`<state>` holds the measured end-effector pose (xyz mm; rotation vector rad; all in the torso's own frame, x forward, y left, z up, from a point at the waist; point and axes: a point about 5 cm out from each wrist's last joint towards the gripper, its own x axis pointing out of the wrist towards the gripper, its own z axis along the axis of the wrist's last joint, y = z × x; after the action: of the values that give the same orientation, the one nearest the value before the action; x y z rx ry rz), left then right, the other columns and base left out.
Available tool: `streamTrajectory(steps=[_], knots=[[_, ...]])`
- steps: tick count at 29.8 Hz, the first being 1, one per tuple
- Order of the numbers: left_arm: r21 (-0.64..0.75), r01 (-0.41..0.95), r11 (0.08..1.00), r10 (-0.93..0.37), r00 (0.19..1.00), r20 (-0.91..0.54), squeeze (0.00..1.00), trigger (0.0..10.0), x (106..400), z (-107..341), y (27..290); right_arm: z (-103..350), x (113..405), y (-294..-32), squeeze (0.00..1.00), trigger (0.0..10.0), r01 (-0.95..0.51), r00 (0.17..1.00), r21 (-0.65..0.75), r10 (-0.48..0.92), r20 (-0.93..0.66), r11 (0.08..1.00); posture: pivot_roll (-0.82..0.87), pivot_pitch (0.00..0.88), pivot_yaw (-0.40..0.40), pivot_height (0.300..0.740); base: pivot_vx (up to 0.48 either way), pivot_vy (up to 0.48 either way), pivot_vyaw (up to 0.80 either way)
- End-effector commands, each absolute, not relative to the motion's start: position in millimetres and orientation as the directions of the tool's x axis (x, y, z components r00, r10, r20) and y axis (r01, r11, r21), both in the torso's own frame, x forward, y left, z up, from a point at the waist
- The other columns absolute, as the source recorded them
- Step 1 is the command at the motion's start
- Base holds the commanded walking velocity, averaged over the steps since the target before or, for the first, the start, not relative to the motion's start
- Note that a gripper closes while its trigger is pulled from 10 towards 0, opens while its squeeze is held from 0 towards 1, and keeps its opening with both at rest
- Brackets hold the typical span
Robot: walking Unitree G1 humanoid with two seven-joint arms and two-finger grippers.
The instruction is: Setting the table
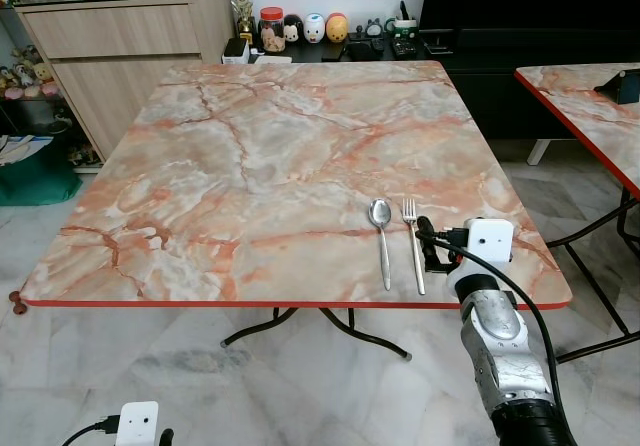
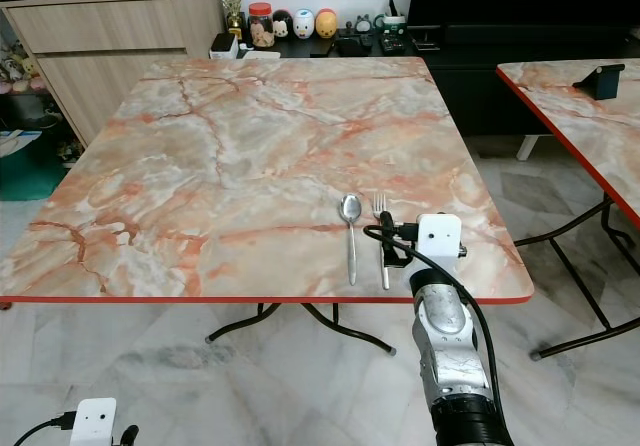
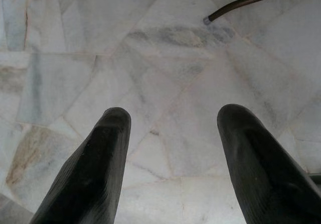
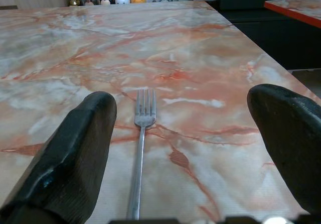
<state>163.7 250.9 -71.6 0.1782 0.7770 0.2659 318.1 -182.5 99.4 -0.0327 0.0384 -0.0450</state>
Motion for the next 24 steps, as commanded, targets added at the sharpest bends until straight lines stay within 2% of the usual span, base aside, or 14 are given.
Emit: streamTrajectory(steps=[1,7,10,24], knots=[[0.261,-0.180,0.948,0.312,0.670,-0.673,0.00,10.0,160.7,-72.0,255.3,105.3,318.9,-180.7,0.00,10.0,0.042,0.999,-0.024,-0.042,-0.010,0.999,-0.08,0.000,0.044,0.732,0.000,0.000,0.00],[0.260,-0.182,0.948,0.314,0.663,-0.680,0.00,10.0,160.1,-72.7,255.5,107.5,320.9,-180.8,0.00,10.0,0.046,0.999,0.006,-0.046,-0.004,0.999,-0.08,0.000,0.049,0.732,0.000,0.000,0.00],[0.259,-0.184,0.948,0.314,0.663,-0.680,0.00,10.0,160.2,-72.6,255.3,108.3,321.5,-179.0,0.00,10.0,0.051,0.999,0.001,-0.051,0.002,0.999,-0.08,0.000,0.049,0.732,0.000,0.277,-0.78],[0.267,-0.189,0.945,0.323,0.663,-0.676,0.00,10.0,158.3,-71.9,259.3,108.2,320.8,-174.8,0.00,10.0,0.054,0.999,0.003,-0.054,0.009,0.999,-0.07,0.000,0.054,0.732,0.000,0.273,0.00]])
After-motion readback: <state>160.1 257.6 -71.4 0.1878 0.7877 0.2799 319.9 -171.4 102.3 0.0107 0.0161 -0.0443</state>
